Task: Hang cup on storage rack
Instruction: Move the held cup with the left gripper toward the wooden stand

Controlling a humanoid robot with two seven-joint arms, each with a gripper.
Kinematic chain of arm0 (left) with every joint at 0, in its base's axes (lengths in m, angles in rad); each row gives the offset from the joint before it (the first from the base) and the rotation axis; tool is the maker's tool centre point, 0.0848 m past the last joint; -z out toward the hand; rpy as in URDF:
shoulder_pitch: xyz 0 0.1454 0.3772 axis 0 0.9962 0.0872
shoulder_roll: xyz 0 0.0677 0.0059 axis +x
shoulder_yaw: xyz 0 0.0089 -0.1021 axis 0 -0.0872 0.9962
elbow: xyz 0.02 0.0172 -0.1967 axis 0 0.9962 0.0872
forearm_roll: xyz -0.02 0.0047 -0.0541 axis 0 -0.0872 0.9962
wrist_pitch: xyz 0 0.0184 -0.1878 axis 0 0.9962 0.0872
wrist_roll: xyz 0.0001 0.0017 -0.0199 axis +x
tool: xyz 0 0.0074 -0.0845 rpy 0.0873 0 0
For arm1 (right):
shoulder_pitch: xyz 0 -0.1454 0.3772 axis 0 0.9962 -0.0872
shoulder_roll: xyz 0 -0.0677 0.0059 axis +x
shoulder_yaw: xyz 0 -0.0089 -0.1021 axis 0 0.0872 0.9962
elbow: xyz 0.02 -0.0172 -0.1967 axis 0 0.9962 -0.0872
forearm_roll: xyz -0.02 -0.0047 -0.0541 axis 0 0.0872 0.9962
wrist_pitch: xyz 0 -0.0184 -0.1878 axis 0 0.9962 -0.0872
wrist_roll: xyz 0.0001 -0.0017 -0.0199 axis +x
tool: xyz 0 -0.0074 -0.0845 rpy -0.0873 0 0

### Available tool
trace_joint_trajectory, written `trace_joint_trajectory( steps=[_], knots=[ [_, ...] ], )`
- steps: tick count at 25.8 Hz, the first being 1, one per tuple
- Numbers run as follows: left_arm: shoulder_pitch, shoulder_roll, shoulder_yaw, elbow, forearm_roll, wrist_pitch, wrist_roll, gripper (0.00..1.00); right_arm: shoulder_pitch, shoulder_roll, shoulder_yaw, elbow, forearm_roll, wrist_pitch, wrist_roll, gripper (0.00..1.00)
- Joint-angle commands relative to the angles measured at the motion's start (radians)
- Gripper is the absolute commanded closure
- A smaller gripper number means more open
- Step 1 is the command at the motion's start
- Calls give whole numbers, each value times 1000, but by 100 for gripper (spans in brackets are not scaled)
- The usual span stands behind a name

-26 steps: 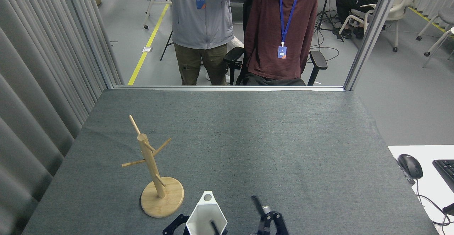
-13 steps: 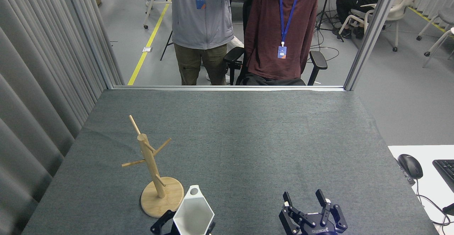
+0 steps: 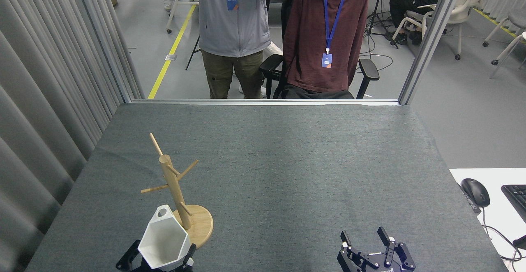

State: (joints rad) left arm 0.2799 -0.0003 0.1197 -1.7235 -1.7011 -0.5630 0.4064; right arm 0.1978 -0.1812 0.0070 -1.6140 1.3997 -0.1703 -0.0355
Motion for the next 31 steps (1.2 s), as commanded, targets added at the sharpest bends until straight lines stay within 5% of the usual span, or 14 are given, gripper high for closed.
trace_joint_trajectory(
  steps=[1, 16, 31],
  knots=[
    [-1, -1, 46, -1, -6, 8, 2, 89, -11, 6, -1, 2, 4, -1, -1, 1],
    [-85, -33, 245, 24, -293, 104, 2, 91, -11, 16, 1, 3, 7, 0, 0, 1],
    [-208, -23, 248, 85, -420, 91, 12, 90, -9, 19, 2, 2, 7, -1, 0, 1]
  ],
)
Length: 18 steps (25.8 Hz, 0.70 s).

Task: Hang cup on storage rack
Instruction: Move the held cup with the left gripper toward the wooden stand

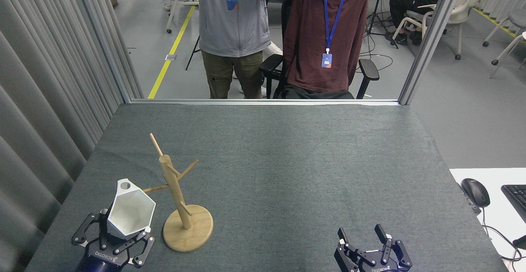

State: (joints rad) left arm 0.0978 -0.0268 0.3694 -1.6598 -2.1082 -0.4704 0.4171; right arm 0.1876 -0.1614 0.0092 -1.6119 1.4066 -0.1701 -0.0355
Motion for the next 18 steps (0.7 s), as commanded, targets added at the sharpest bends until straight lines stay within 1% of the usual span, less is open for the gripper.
trace_joint_trajectory(
  steps=[1, 12, 14, 18],
  knots=[
    [-29, 5, -3, 23, -13, -4, 2, 90, 1, 0, 0, 0, 0, -2, -1, 1],
    [-27, 15, -34, 9, -30, -19, 17, 90, 0, 14, 6, 0, 0, -2, 0, 1],
    [-23, 18, -50, 2, -33, -19, 19, 90, 0, 13, 6, 0, 0, -2, 0, 1],
    [-18, 30, -103, -5, -85, -17, 42, 90, -2, 13, 6, 0, 0, -2, 0, 1]
  ],
)
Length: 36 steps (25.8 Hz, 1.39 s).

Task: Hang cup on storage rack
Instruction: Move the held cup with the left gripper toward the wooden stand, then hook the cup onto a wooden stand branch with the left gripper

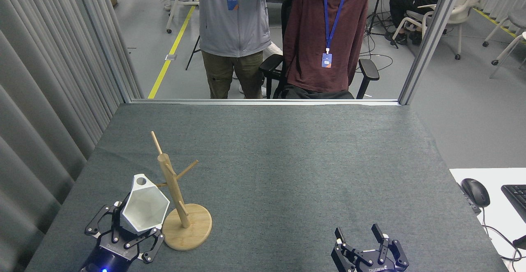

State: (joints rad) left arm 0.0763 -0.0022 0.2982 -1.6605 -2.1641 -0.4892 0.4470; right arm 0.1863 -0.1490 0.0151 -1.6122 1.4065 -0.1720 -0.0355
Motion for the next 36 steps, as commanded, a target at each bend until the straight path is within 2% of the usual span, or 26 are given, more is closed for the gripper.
trace_joint_trajectory(
  steps=[1, 7, 9, 10, 11, 12, 13, 30, 36],
  knots=[
    [3, 4, -40, -2, -36, 1, 13, 90, -1, 0, 0, 0, 0, 2, 0, 1],
    [-3, -5, -96, 10, -77, 8, 15, 87, 1, 2, 0, 0, -1, 2, -1, 1],
    [-6, -10, -97, 15, -79, 9, 13, 81, 1, 2, 0, 0, -1, 2, 0, 1],
    [-7, -12, -97, 22, -79, 12, 15, 69, 1, 2, 0, 0, -1, 2, -1, 1],
    [-9, -13, -96, 30, -79, 14, 16, 50, 1, 2, 0, 0, -1, 2, -1, 1],
    [-12, -15, -96, 33, -77, 14, 18, 21, 1, 2, 0, 0, -1, 2, 0, 1],
    [-15, -13, -96, 34, -77, 14, 22, 1, 1, 2, 0, 0, -1, 0, 0, 1],
    [5, -7, -94, -13, -72, 6, 29, 1, 1, 25, 3, 0, 0, 0, -1, 1],
    [74, -5, -90, -59, -71, 1, 29, 1, -5, 31, 6, 1, 0, 0, -1, 1]
  ],
)
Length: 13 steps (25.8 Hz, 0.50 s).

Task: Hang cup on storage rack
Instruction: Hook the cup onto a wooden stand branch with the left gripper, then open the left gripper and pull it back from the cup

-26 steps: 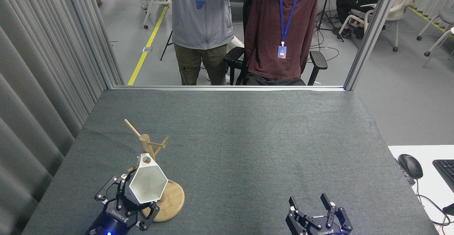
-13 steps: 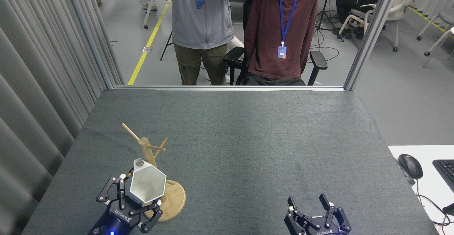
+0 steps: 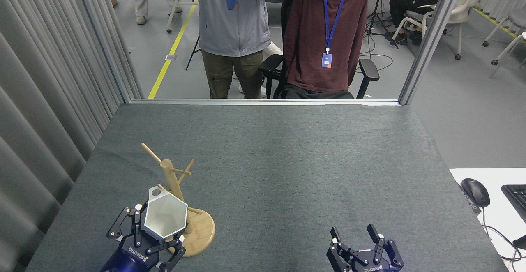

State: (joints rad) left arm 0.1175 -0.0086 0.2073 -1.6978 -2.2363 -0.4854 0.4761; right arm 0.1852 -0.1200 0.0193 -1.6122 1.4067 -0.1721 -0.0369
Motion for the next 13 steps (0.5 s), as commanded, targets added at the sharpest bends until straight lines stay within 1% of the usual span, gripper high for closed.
trace_joint_trajectory(
  steps=[1, 3, 13],
  knots=[
    [47, 2, 1, -31, 1, -2, -1, 1, -15, 2, 2, 1, 0, 0, 0, 1],
    [70, 4, -3, -31, 1, -4, -1, 1, -26, 2, 5, 6, 0, 0, 0, 1],
    [105, -1, -5, -33, 1, -2, 1, 1, -41, 28, 14, 8, 2, -1, 0, 1]
  ],
)
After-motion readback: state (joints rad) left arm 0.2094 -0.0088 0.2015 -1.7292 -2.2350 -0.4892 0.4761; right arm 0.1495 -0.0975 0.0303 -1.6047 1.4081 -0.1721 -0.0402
